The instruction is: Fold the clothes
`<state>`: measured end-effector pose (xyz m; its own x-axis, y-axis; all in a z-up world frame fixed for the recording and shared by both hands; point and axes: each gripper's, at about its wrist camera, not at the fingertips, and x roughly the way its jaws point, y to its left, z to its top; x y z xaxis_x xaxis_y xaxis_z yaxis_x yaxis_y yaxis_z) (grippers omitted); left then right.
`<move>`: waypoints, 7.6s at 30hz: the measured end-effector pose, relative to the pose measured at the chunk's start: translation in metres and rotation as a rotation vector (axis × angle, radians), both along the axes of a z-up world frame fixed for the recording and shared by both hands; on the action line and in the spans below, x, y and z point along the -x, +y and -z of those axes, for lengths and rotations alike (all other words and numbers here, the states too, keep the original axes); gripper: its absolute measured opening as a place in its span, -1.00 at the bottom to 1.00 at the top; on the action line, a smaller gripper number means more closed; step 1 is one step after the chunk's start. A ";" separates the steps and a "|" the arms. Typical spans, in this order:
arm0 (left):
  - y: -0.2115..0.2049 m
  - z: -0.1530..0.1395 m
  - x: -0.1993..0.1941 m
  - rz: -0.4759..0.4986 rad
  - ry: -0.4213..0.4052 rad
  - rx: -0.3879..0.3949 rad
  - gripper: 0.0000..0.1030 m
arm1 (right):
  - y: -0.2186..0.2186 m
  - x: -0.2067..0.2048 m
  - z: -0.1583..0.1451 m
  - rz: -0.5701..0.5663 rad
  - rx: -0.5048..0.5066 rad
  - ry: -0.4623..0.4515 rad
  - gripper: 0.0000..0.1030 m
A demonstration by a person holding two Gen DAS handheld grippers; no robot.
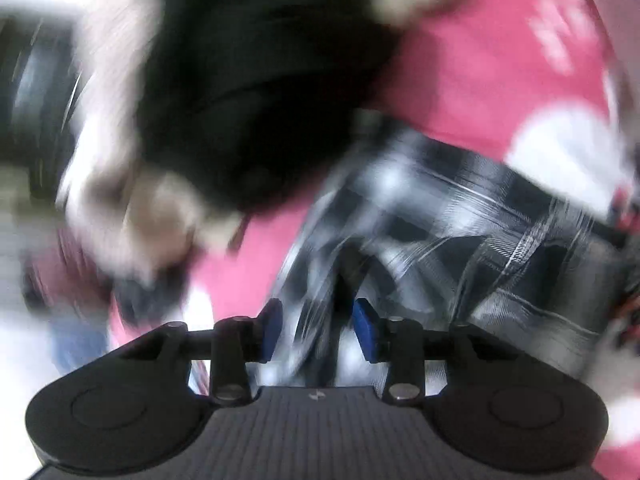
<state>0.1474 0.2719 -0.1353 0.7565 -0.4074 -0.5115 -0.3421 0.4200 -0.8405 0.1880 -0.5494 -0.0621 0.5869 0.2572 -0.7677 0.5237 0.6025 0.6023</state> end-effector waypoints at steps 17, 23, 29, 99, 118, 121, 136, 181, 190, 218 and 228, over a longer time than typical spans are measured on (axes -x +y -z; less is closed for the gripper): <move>-0.035 -0.048 0.047 0.270 -0.106 -0.459 0.29 | 0.515 -0.005 -0.015 -1.504 0.343 -0.574 -0.24; -0.040 -0.070 0.093 0.187 -0.110 -0.791 0.29 | 0.615 -0.004 0.011 -1.686 0.413 -0.754 -0.23; -0.030 -0.047 0.075 0.257 -0.017 -1.010 0.30 | 0.662 -0.007 0.029 -1.775 0.428 -0.791 -0.21; -0.050 -0.047 0.032 0.214 -0.079 -1.090 0.00 | 0.549 -0.039 -0.007 -1.423 0.458 -0.596 -0.34; -0.054 -0.034 0.016 0.203 -0.054 -1.175 0.00 | 0.532 -0.072 0.038 -1.342 0.268 -0.447 -0.91; -0.056 -0.032 0.017 0.219 -0.065 -1.199 0.00 | 0.518 -0.089 0.051 -1.277 0.112 -0.382 -0.88; -0.059 -0.021 0.019 0.234 -0.081 -1.255 0.02 | 0.439 -0.089 0.010 -1.155 0.304 -0.474 -0.82; -0.063 -0.020 0.017 0.208 -0.084 -1.267 0.04 | 0.503 -0.019 0.030 -1.480 0.969 -0.712 -0.99; -0.063 -0.033 0.018 0.202 -0.063 -1.243 0.04 | 0.496 -0.038 0.051 -1.386 0.842 -0.624 -0.97; -0.201 -0.022 -0.009 0.488 -0.189 -1.174 0.17 | 0.321 -0.013 0.002 -1.226 0.794 -0.455 -0.44; -0.201 -0.020 -0.010 0.470 -0.192 -1.183 0.22 | 0.353 -0.025 0.025 -1.411 0.803 -0.430 -0.72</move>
